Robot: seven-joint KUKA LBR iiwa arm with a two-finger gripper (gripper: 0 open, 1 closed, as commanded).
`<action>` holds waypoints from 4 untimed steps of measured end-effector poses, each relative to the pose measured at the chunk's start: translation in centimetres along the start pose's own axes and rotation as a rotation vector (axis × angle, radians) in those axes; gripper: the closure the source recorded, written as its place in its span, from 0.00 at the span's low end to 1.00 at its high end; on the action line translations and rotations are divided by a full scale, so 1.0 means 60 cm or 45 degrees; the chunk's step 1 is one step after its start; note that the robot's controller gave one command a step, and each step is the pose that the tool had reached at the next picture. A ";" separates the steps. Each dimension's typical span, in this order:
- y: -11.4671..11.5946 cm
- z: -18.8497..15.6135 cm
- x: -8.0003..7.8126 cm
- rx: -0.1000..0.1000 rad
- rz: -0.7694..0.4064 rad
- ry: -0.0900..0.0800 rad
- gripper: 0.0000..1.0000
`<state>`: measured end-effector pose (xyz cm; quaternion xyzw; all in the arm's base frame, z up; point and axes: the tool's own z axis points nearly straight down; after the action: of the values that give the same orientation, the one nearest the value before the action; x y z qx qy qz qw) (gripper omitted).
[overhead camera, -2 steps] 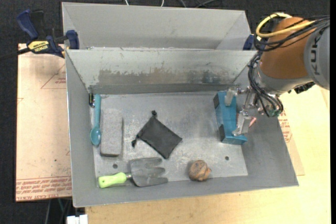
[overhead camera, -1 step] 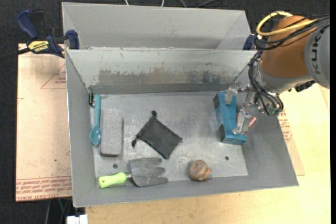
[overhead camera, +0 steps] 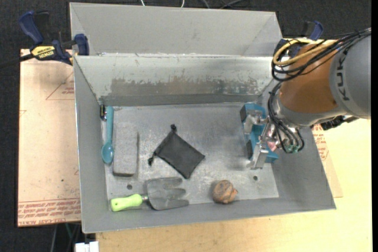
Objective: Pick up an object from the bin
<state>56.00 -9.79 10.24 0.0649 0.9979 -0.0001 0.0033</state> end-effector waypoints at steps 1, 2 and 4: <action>0.080 0.050 -0.019 -0.001 -0.033 -0.002 0.00; 0.069 -0.058 0.008 0.000 0.142 0.014 0.00; 0.171 -0.063 -0.016 -0.003 -0.162 0.008 0.00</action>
Offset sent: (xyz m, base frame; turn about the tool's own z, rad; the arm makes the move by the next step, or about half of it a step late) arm -0.0031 0.0400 0.0521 0.1294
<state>58.25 0.27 14.05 0.0014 1.0000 0.0011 0.0002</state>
